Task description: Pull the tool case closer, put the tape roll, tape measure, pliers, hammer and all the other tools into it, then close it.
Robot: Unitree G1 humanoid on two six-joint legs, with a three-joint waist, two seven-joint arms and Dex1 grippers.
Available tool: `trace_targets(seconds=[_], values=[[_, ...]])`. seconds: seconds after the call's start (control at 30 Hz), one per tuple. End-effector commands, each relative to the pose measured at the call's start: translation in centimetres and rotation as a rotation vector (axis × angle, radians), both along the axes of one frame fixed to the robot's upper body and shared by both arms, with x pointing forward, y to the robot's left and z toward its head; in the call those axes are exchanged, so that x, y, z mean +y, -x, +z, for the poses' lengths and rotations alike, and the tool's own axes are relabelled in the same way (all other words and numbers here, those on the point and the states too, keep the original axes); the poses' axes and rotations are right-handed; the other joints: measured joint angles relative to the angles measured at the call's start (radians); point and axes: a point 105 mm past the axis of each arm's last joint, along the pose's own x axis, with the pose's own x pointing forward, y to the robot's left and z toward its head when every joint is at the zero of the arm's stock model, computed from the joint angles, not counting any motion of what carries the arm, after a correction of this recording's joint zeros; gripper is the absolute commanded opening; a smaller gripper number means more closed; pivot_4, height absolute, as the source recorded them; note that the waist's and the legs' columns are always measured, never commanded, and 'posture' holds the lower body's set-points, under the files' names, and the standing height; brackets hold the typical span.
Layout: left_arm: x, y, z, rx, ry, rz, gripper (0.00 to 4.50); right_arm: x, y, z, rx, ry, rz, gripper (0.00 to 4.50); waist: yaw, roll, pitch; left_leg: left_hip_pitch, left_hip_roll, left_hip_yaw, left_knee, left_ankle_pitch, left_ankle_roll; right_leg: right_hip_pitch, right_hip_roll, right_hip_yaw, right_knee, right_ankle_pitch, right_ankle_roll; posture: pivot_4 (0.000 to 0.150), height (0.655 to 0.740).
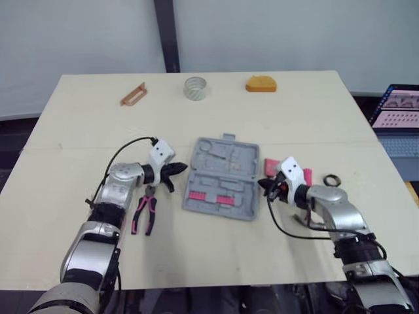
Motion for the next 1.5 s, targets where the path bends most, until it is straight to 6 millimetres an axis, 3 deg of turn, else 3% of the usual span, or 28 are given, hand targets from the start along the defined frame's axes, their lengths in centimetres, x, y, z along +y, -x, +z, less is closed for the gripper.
trace_targets(seconds=[0.03, 0.17, 0.97, 1.33, 1.5], values=[[-0.5, -0.3, 0.4, -0.029, -0.004, -0.012, 0.02, 0.4, -0.6, 0.8, -0.043, 0.009, 0.002, 0.0, 0.0, 0.0, 0.0, 0.0, 0.0, 0.0, 0.0, 0.0, 0.0, 0.0, 0.0, 0.0, 0.0, 0.0, 0.0, 0.15, 0.74], [-0.4, -0.4, -0.4, -0.024, -0.039, -0.014, 0.02, 0.9, -0.7, 0.6, -0.039, 0.006, 0.016, 0.0, -0.001, 0.0, 0.0, 0.0, 0.0, 0.0, 0.0, 0.0, 0.0, -0.001, 0.0, 0.0, 0.0, 0.0, 0.0, 0.15, 0.74], [-1.2, -0.9, -0.9, -0.021, 0.019, -0.001, 0.02, 2.0, -0.7, 0.1, -0.028, -0.014, 0.056, 0.0, -0.002, 0.0, 0.0, -0.001, 0.0, 0.0, 0.0, 0.0, 0.0, -0.001, 0.0, 0.0, 0.001, 0.0, 0.0, 0.15, 0.74], [-1.0, 0.4, -1.5, 0.007, 0.029, -0.061, 0.02, 2.6, 0.4, -0.1, 0.003, -0.02, 0.141, 0.0, -0.002, 0.0, 0.0, -0.001, 0.0, 0.0, 0.0, 0.0, 0.0, -0.002, 0.0, 0.0, 0.002, 0.0, 0.0, 0.15, 0.74], [-0.4, 2.0, -2.3, 0.039, 0.007, -0.1, 0.02, 2.7, 1.2, -0.2, 0.022, -0.024, 0.188, 0.0, -0.002, 0.0, 0.0, -0.001, 0.0, 0.0, 0.0, 0.0, 0.0, -0.002, 0.0, 0.0, 0.002, 0.0, 0.0, 0.15, 0.74]])
